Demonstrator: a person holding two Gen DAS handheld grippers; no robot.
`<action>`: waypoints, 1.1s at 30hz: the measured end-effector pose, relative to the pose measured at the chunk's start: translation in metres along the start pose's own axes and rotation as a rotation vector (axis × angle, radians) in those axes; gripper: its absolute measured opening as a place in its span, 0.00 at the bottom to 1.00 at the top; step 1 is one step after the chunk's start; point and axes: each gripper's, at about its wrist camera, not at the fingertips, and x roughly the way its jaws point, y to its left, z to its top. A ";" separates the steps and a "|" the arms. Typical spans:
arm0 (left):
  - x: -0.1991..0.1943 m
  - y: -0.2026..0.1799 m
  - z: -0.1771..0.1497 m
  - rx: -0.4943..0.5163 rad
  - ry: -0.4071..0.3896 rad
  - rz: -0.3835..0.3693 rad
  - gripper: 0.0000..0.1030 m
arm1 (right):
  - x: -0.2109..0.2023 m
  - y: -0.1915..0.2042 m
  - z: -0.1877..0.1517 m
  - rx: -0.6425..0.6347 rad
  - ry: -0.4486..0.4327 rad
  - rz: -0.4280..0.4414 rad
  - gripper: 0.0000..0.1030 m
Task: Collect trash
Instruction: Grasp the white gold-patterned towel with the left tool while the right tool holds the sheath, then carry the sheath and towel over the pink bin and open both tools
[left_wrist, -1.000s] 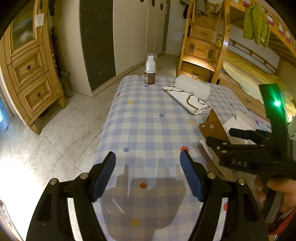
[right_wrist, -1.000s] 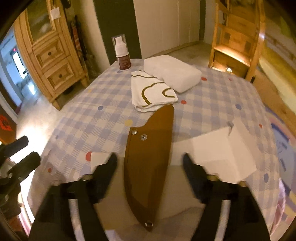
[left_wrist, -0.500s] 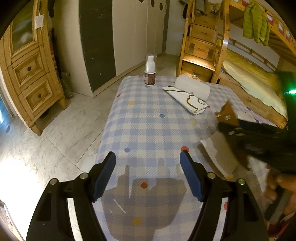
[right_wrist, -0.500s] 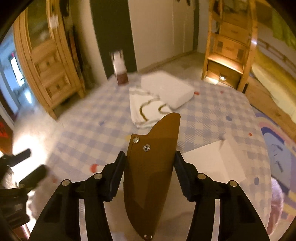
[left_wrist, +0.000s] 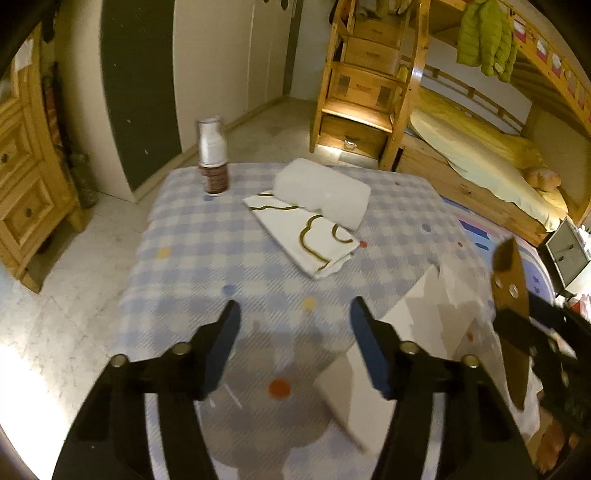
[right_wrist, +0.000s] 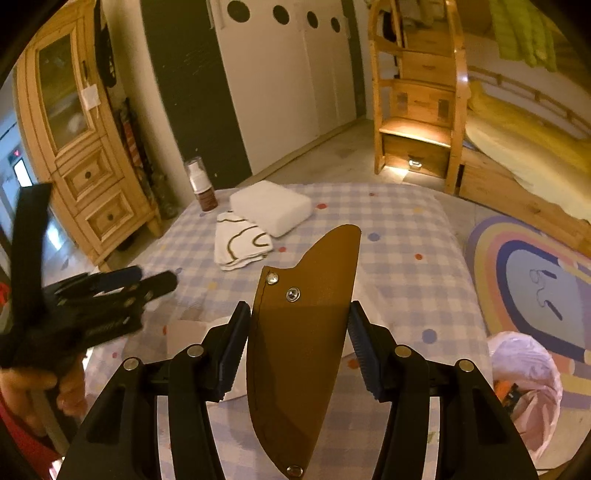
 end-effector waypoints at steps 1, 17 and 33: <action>0.006 0.000 0.004 -0.008 0.011 -0.007 0.48 | 0.000 0.000 0.000 0.000 0.000 0.000 0.53; 0.066 0.000 0.026 -0.064 0.096 -0.057 0.03 | 0.003 -0.029 0.003 0.038 -0.008 -0.031 0.53; -0.103 -0.012 -0.034 0.076 -0.168 -0.078 0.00 | -0.076 -0.024 -0.017 0.054 -0.099 0.009 0.53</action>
